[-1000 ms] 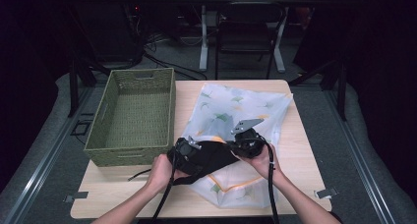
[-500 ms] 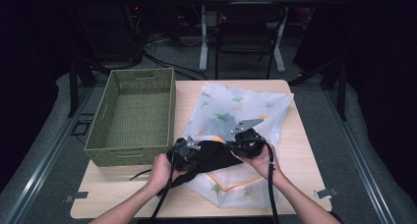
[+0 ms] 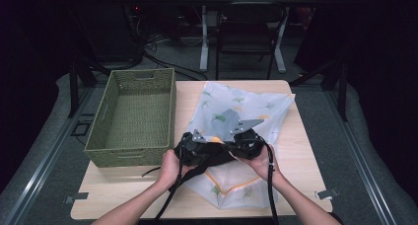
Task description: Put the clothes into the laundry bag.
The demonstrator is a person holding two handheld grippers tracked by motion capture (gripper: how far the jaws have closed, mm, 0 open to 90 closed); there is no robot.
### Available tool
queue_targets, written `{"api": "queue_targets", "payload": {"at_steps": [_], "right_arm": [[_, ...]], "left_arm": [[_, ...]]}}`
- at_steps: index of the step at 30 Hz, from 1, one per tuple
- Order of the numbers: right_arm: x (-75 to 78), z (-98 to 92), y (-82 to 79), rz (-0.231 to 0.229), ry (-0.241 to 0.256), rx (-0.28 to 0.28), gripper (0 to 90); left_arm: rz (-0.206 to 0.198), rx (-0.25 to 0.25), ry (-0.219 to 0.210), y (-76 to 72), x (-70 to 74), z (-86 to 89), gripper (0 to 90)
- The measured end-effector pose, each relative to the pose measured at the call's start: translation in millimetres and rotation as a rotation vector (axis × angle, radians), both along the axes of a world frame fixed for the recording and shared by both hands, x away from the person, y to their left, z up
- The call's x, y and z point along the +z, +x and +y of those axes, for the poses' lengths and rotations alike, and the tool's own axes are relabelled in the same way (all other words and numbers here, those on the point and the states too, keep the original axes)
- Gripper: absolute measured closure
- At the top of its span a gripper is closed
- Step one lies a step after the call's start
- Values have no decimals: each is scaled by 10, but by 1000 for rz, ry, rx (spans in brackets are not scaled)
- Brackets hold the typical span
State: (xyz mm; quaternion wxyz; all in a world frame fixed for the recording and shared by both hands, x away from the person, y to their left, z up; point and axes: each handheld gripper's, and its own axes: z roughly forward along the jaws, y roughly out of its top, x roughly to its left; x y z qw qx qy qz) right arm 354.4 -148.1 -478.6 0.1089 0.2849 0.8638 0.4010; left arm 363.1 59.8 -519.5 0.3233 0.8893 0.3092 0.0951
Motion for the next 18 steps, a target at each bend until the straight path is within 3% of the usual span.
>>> {"api": "queue_targets", "payload": {"at_steps": [6, 11, 14, 18], "right_arm": [[13, 2, 1, 2, 13, 2, 884], [15, 12, 12, 18, 31, 8, 884], [3, 3, 14, 29, 31, 8, 884], [-70, -20, 43, 60, 13, 0, 884]], "left_arm": [[-12, 60, -85, 66, -20, -42, 764], [-32, 94, -118, 102, -4, -141, 761], [-23, 96, -101, 126, -85, -189, 751], [35, 43, -50, 159, -237, -170, 685]]}}
